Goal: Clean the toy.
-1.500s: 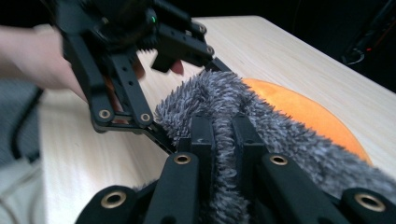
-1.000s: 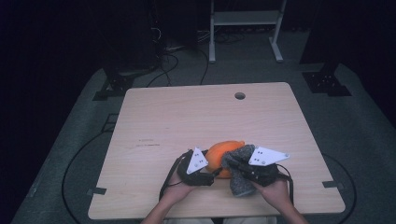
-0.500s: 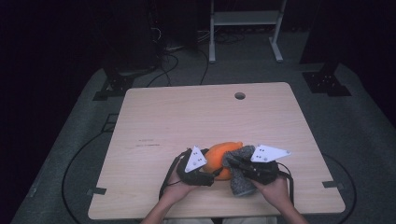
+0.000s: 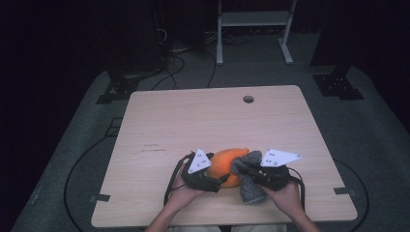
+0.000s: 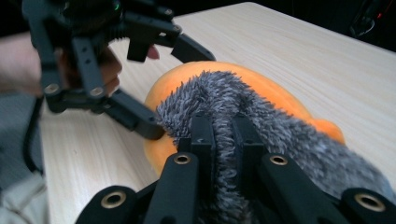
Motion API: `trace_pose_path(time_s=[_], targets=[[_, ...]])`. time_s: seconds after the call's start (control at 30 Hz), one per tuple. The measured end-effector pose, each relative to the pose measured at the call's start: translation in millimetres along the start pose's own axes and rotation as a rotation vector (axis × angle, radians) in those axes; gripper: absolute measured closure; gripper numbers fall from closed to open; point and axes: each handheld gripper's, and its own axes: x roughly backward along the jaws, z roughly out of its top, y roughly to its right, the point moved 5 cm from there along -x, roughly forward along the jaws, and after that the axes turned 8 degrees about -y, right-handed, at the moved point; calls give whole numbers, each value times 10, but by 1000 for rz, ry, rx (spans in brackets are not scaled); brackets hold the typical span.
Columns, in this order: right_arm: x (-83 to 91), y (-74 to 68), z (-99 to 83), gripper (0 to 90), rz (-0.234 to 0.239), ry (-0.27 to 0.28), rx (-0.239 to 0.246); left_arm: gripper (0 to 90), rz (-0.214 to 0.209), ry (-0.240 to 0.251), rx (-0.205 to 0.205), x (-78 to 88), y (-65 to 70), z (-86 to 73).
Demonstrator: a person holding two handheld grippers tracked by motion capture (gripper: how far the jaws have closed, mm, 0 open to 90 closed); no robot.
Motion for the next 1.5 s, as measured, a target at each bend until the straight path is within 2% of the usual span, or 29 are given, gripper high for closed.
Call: trace_pose_path(time_s=[0.03, 0.07, 0.1, 0.13, 0.17, 0.2, 0.23, 0.3, 0.33, 0.4, 0.43, 0.47, 0.5, 0.57, 0.67, 0.7, 0.77, 0.87, 0.97, 1.07, 1.13, 1.17, 1.2, 1.23, 1.3, 1.37, 1.4, 1.47, 1.5], targets=[[-13, -19, 0, 810, -15, -6, 21, 228, 0, 0, 0, 0, 0, 0], [-13, -19, 0, 810, -15, -6, 21, 228, 13, -5, -25, 18, -5, -18], [-13, 42, -20, 810, -4, 3, -6, 285, 17, -11, -35, 27, -14, -36], [-13, 42, -20, 810, -4, 3, -6, 285, 17, -22, -38, 32, -27, -57], [-10, 104, -46, 811, -14, 1, -27, 302, 18, -30, -43, 33, -42, -79], [-14, 239, -133, 810, -54, -24, -72, 312, 4, -28, -22, 38, -68, -112], [-15, 269, -155, 810, -51, -25, -91, 312, 4, -28, -22, 38, -68, -112], [-11, 280, -164, 811, -40, -21, -111, 289, -10, -31, -26, 45, -75, -119], [-11, 264, -154, 811, -36, -17, -106, 289, -32, -25, -3, 51, -79, -101], [-27, 164, -101, 811, -40, -9, -54, 141, -44, 5, 32, 76, -103, -64], [-27, 164, -101, 811, -40, -9, -54, 161, -44, 5, 32, 76, -103, -64], [-49, 155, -104, 811, -33, -8, -52, 225, -40, 6, 21, 85, -105, -66], [-54, 177, -118, 811, -35, -12, -60, 266, -19, 2, -19, 80, -96, -84], [-59, 225, -143, 811, -31, -16, -79, 296, -20, -2, -28, 76, -84, -88], [-52, 376, -244, 810, -21, -36, -164, 299, -15, 1, -47, 73, -53, -84], [-21, 396, -252, 810, -10, -22, -187, 306, -20, 6, -61, 71, -37, -90], [2, 391, -231, 810, -9, -7, -186, 326, -20, 8, -75, 70, -23, -97], [59, 329, -112, 810, 3, 57, -168, 338, -14, 3, -143, 67, 47, -103], [35, 321, -100, 811, -8, 48, -144, 341, -13, 3, -145, 65, 46, -104], [-2, 472, -243, 811, -38, 1, -216, 339, -17, 9, -141, 61, 48, -99], [11, 496, -257, 811, -33, -1, -235, 339, -16, 12, -147, 59, 59, -97], [47, 491, -233, 811, -31, 20, -236, 338, -16, 13, -156, 61, 74, -97], [112, 430, -144, 811, -18, 68, -204, 339, -17, 17, -187, 58, 112, -94], [138, 384, -89, 810, -14, 86, -178, 339, -18, 16, -200, 53, 137, -91], [147, 338, -48, 810, -12, 92, -156, 339, -17, 17, -212, 47, 155, -86], [96, 308, -56, 811, -27, 56, -121, 338, -15, 15, -219, 42, 173, -82], [77, 326, -83, 811, -35, 45, -124, 336, -20, 21, -213, 42, 179, -79], [89, 429, -140, 811, -40, 35, -184, 332, -19, 21, -211, 38, 181, -70], [113, 423, -127, 811, -42, 43, -178, 331, -23, 23, -214, 35, 185, -67]])
